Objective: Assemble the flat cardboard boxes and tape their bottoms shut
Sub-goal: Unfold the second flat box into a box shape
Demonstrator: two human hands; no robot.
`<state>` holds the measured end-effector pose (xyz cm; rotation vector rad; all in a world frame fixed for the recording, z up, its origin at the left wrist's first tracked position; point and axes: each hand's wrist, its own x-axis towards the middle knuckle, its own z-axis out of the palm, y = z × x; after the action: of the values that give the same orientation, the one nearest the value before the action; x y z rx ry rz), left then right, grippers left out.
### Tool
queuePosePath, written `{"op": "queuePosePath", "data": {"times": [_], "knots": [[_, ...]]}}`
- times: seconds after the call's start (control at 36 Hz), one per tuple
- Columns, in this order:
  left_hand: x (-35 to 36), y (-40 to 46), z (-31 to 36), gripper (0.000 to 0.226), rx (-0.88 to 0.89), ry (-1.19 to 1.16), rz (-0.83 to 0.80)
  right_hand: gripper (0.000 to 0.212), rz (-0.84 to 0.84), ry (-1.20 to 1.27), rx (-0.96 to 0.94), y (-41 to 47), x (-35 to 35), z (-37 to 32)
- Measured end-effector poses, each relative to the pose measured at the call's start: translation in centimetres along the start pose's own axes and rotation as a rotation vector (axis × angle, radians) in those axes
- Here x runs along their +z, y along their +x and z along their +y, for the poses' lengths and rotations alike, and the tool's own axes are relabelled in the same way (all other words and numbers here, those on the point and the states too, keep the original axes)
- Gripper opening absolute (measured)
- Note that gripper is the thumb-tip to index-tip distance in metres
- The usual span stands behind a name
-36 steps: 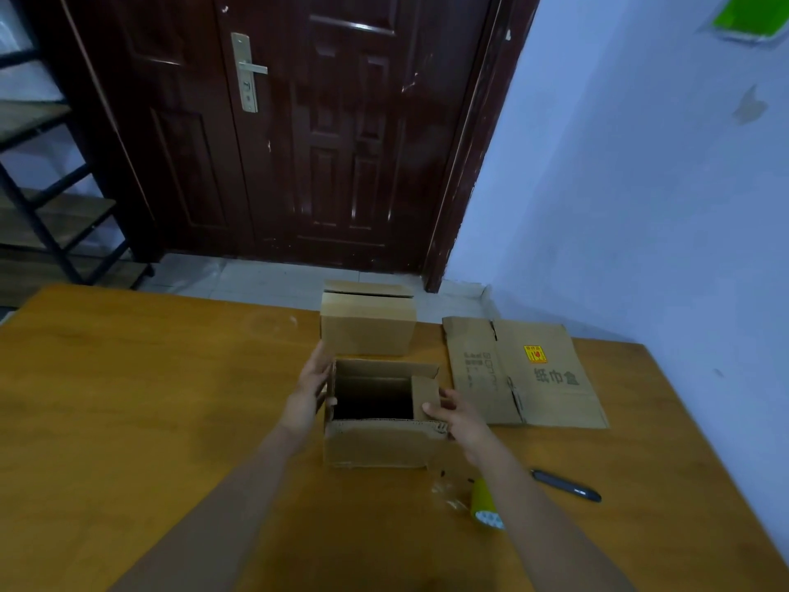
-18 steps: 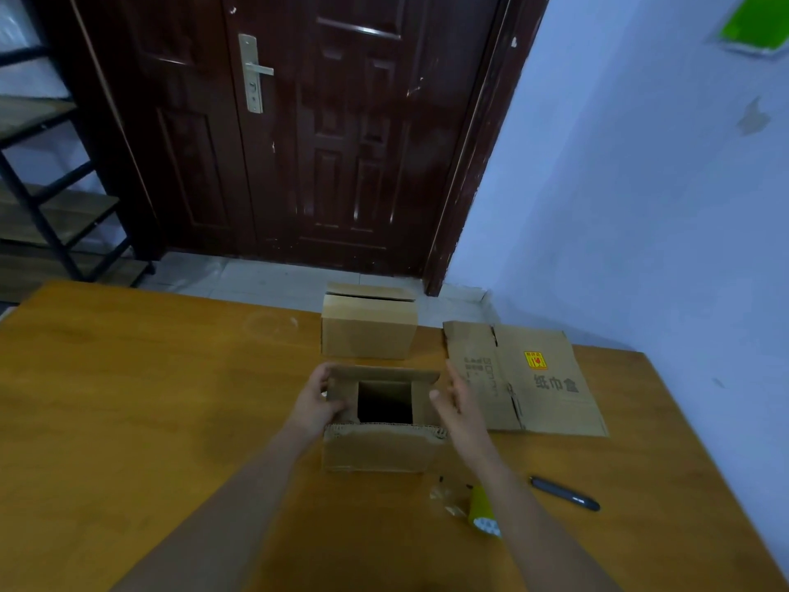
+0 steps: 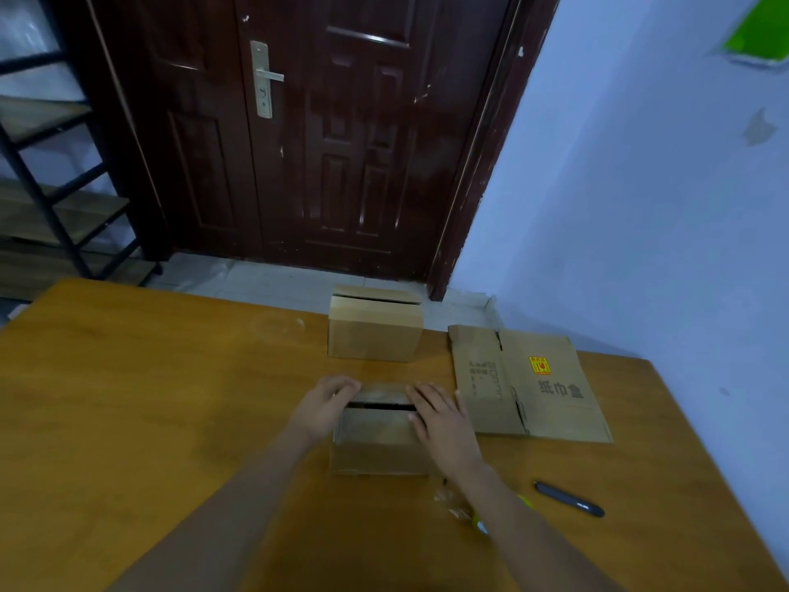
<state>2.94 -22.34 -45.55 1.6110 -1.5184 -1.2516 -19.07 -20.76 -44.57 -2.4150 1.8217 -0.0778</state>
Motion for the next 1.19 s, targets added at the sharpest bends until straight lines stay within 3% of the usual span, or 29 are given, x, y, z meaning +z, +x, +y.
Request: {"op": "queuePosePath", "data": {"times": [0.11,0.22,0.33,0.42,0.47,0.58,0.69,0.81,0.92,1.19], "knots": [[0.3,-0.3,0.4,0.027,0.127,0.345,-0.007,0.09,-0.037,0.05,-0.021,-0.4,0.7,0.1],[0.8,-0.5,-0.1,0.03,0.128,0.356,0.002,0.086,-0.105,0.029,-0.019,-1.1,0.4,0.0],[1.4,-0.6,-0.1,0.05,0.042,0.252,0.028,0.08,-0.152,0.091,-0.01,-1.1,0.8,0.3],[1.3,-0.2,0.6,0.072,-0.177,-0.165,0.04,0.061,-0.144,0.346,0.039,-0.7,0.9,0.8],[0.9,0.1,1.0,0.068,-0.33,-0.416,0.069,0.058,-0.058,0.582,0.14,-0.7,0.5,0.9],[0.2,0.2,1.1,0.054,-0.404,-0.547,0.17,0.094,0.081,1.023,0.48,-0.2,-1.2,0.7],[0.0,0.3,1.4,0.062,-0.555,-0.54,0.185,0.079,-0.018,1.466,0.885,1.1,0.2,2.5],[0.2,-0.3,0.6,0.066,-0.64,-0.431,0.071,0.066,-0.107,1.401,0.921,1.3,-0.2,3.5],[0.5,-0.2,0.4,0.069,-0.684,-0.515,0.044,0.06,-0.165,1.415,0.904,1.2,-1.3,3.1],[0.2,0.1,1.7,0.055,-0.593,-0.566,0.037,0.058,-0.061,1.485,0.858,-0.1,-1.6,4.1]]}}
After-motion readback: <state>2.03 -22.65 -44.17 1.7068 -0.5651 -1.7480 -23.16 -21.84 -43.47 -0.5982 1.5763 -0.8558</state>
